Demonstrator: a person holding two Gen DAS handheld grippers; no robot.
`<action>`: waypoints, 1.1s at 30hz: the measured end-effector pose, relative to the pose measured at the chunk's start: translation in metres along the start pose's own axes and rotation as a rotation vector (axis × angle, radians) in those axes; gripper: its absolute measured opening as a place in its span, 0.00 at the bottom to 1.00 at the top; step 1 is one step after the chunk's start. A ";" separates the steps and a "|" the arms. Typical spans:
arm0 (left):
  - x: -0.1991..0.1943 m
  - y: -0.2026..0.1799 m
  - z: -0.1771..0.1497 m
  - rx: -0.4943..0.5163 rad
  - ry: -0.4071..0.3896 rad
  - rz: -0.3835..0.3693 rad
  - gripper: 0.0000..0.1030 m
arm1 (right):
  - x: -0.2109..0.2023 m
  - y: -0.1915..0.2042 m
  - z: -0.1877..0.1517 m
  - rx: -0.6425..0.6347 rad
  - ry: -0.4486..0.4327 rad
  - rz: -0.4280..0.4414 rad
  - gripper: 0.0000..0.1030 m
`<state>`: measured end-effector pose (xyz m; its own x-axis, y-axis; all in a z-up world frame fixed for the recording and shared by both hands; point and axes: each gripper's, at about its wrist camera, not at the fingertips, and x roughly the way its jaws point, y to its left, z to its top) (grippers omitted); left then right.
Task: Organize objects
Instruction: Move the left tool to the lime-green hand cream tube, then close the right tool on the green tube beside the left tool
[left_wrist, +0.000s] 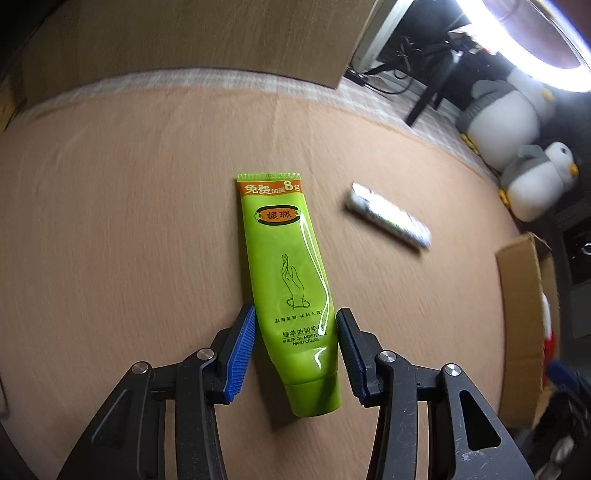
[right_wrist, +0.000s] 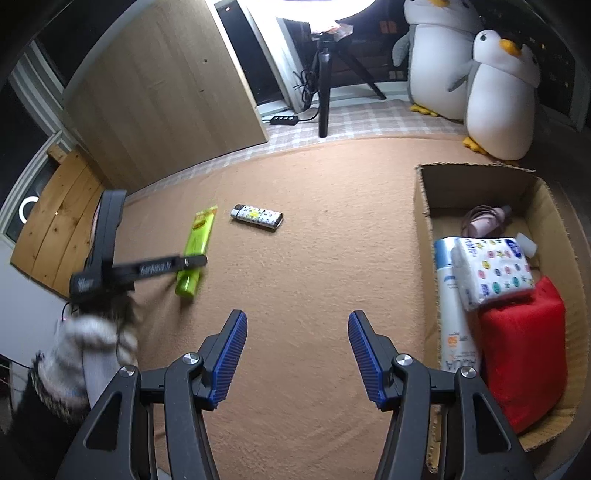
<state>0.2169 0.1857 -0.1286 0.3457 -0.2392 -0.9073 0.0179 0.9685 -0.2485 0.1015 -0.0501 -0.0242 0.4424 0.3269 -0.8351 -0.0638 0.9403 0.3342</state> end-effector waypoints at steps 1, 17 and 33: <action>-0.004 -0.001 -0.010 -0.006 -0.005 -0.008 0.46 | 0.004 0.001 0.000 -0.002 0.008 0.007 0.52; -0.035 -0.025 -0.108 -0.006 0.041 -0.127 0.57 | 0.083 0.043 -0.007 -0.012 0.244 0.193 0.52; -0.039 -0.024 -0.114 0.028 0.041 -0.139 0.42 | 0.123 0.076 -0.012 -0.007 0.395 0.290 0.35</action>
<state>0.0966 0.1640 -0.1261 0.3000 -0.3729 -0.8781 0.0887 0.9274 -0.3635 0.1397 0.0627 -0.1067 0.0324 0.5850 -0.8104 -0.1413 0.8053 0.5758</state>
